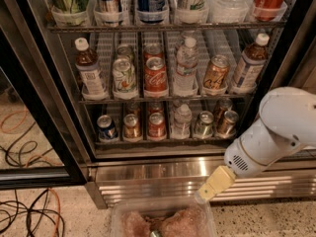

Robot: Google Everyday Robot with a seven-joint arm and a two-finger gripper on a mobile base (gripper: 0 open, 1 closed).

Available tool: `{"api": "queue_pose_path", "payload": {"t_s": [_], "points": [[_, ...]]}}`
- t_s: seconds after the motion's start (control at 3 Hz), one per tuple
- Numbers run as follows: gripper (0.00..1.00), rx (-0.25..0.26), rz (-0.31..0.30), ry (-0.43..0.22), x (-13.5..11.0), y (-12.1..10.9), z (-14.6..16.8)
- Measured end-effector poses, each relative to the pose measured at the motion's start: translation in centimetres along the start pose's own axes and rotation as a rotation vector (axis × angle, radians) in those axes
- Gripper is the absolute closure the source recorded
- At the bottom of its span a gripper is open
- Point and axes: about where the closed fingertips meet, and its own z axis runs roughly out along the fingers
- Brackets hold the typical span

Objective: Pick water bottle from bottom shelf of fridge

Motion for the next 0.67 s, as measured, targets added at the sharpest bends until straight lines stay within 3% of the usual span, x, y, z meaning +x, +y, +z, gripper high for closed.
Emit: {"api": "queue_pose_path", "payload": {"t_s": [0.67], "points": [[0.0,0.084,0.288,-0.173,-2.8,-4.4,2.9]]}}
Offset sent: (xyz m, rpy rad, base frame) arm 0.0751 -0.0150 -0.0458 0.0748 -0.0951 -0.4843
